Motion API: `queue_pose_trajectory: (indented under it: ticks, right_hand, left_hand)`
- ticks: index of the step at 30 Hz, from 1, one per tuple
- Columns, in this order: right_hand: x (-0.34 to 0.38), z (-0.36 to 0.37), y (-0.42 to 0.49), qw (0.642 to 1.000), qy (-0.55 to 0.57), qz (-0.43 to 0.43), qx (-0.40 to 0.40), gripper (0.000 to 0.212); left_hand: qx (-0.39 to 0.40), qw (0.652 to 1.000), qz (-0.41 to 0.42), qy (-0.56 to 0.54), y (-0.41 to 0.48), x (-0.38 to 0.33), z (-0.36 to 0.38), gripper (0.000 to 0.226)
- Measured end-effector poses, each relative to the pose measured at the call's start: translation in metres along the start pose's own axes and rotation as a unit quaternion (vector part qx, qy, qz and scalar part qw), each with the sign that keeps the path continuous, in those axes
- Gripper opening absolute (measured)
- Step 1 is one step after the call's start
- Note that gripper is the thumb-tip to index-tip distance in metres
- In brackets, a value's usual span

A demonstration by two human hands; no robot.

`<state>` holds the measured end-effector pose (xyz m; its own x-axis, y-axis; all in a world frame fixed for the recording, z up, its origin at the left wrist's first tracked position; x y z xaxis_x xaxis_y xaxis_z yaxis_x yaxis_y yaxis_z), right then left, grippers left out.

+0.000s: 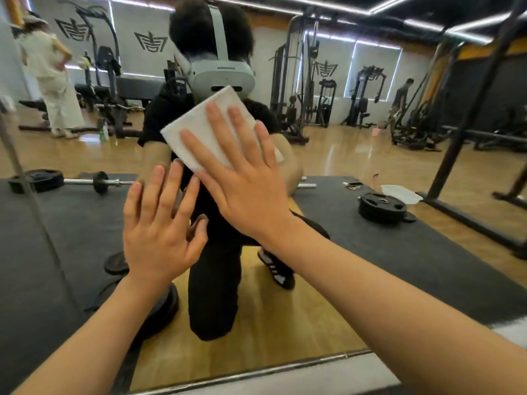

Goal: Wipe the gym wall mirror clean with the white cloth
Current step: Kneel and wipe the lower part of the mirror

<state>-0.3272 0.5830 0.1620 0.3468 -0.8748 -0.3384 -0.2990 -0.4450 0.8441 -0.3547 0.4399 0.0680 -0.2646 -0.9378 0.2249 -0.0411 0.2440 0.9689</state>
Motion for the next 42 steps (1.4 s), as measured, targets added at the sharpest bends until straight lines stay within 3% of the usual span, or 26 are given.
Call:
queue_pose_trajectory:
  ticks: [2,5,10,21,27,36,42]
  right_hand:
    - [-0.034,-0.007,-0.024,0.998,-0.022,-0.045,0.024,0.053]
    - [-0.107,-0.024,-0.075,0.996,-0.079,-0.036,0.027,0.059]
    - [-0.184,-0.044,-0.134,0.991,-0.091,0.096,-0.015,0.059]
    - [-0.183,-0.034,-0.148,0.988,-0.004,0.139,-0.068,0.057]
    - [-0.181,-0.037,-0.152,0.984,0.052,0.156,-0.075,0.056]
    - [-0.186,-0.035,-0.163,0.989,0.074,0.127,-0.035,0.063]
    - [-0.188,-0.030,-0.170,0.993,0.052,0.102,-0.017,0.061]
  left_hand:
    - [-0.003,1.000,0.002,-0.001,0.001,-0.001,-0.001,0.071]
    - [-0.008,1.000,0.000,-0.004,0.001,-0.001,-0.003,0.069]
    - [-0.010,1.000,-0.006,0.000,0.003,-0.002,-0.002,0.066]
    - [0.030,0.999,-0.021,0.028,0.007,-0.006,-0.004,0.063]
    - [0.064,0.990,-0.121,0.042,0.021,-0.046,-0.022,0.062]
    - [0.043,0.998,-0.023,0.037,0.087,-0.133,0.000,0.070]
    - [0.043,0.995,-0.025,0.084,0.091,-0.137,0.021,0.071]
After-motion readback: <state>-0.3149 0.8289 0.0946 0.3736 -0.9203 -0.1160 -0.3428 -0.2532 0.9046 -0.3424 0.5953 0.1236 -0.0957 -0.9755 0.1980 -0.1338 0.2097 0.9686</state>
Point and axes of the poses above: each hand's wrist, its own y-axis towards the middle knuckle, its own z-axis out of the palm, x = y × z, the point moved 5 cm from there along y, towards the middle knuckle, and after that the axes turned 5 degrees about y, right-handed, at the moved point
